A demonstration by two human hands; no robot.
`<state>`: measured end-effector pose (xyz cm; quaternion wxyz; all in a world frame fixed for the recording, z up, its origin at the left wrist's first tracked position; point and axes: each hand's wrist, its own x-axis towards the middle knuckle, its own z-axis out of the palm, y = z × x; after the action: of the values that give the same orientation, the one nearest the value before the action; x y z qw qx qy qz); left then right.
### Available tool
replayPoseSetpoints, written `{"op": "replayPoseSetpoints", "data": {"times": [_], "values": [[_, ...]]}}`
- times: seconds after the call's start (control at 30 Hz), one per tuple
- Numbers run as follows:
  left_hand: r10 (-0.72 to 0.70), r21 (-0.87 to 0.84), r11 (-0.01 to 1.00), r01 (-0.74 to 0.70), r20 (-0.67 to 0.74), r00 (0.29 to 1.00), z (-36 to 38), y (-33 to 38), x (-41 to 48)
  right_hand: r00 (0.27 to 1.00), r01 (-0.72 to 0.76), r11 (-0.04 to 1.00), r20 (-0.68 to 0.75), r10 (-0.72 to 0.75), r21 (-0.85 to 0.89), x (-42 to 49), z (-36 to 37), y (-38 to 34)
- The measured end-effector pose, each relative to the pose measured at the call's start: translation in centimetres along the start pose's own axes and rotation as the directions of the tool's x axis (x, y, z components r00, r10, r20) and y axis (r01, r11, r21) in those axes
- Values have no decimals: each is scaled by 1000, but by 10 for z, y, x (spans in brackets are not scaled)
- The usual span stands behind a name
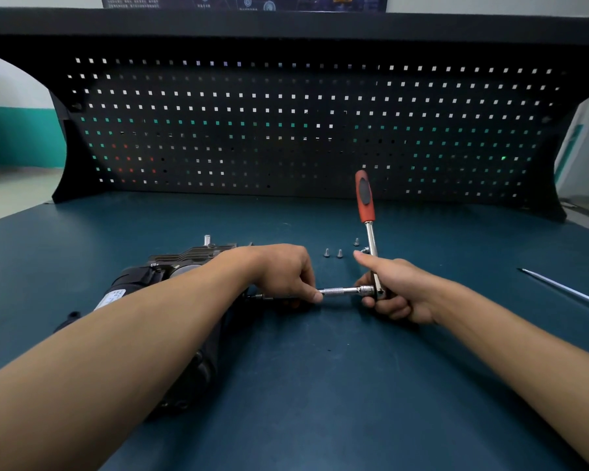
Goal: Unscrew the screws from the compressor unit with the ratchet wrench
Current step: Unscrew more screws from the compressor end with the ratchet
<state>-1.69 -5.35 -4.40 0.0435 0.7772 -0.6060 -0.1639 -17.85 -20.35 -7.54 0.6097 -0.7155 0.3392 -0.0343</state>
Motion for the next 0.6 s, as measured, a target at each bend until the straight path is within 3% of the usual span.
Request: {"op": "replayPoseSetpoints", "data": {"times": [0.6], "values": [[-1,9,1000,2,-22,1000,1,-2,4,998,68,998,-7,-68,-5,3,1,2]]}}
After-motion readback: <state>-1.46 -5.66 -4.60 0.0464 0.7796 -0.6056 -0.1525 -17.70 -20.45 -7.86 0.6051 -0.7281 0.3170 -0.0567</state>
